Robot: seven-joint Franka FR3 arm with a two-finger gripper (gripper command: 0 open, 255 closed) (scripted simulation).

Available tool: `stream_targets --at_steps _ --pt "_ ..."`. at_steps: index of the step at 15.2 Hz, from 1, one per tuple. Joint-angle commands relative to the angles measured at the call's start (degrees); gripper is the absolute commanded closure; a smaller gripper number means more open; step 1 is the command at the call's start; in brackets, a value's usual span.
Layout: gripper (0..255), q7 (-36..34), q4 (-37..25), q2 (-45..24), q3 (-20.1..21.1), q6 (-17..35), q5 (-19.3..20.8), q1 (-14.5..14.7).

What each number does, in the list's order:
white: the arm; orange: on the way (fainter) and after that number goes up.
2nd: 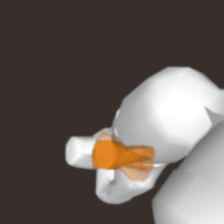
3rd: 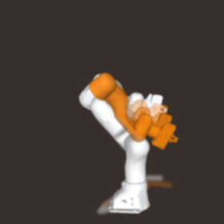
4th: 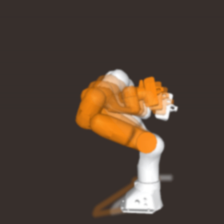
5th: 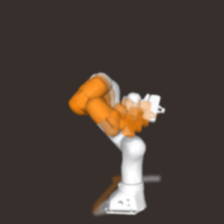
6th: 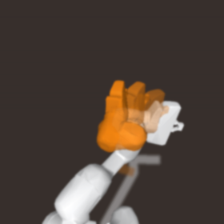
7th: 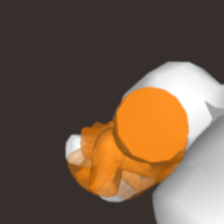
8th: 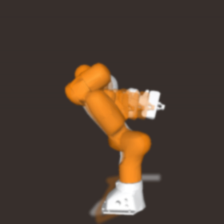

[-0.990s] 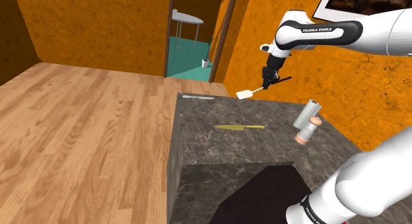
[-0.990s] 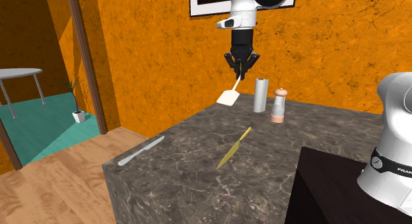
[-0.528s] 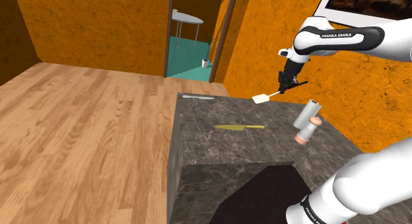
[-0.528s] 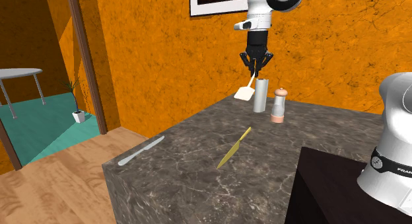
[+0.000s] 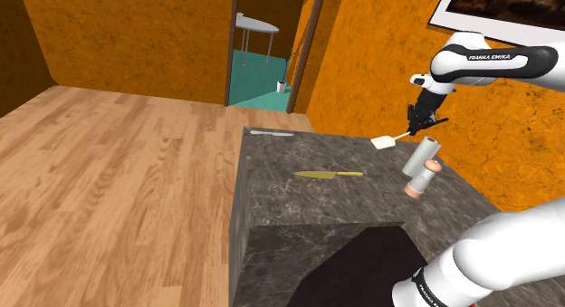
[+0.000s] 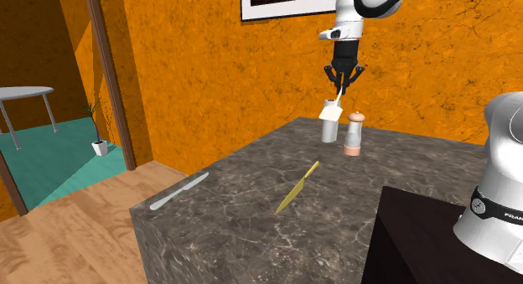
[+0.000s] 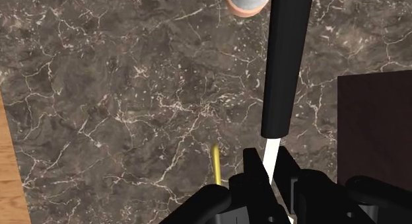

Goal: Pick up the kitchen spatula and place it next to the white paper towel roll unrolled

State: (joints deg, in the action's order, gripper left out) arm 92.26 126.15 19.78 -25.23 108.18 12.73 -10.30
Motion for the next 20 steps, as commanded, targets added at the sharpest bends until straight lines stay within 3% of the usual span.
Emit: stream_targets --at_steps 1,12,20 --pt "255 3.0 0.3 0.8 -2.0 0.0 1.0 -1.3" --pt "255 18.4 -2.3 0.3 -13.2 0.6 3.9 -6.7" --pt "255 32.1 -8.9 -6.0 -23.7 1.8 1.4 -8.3"
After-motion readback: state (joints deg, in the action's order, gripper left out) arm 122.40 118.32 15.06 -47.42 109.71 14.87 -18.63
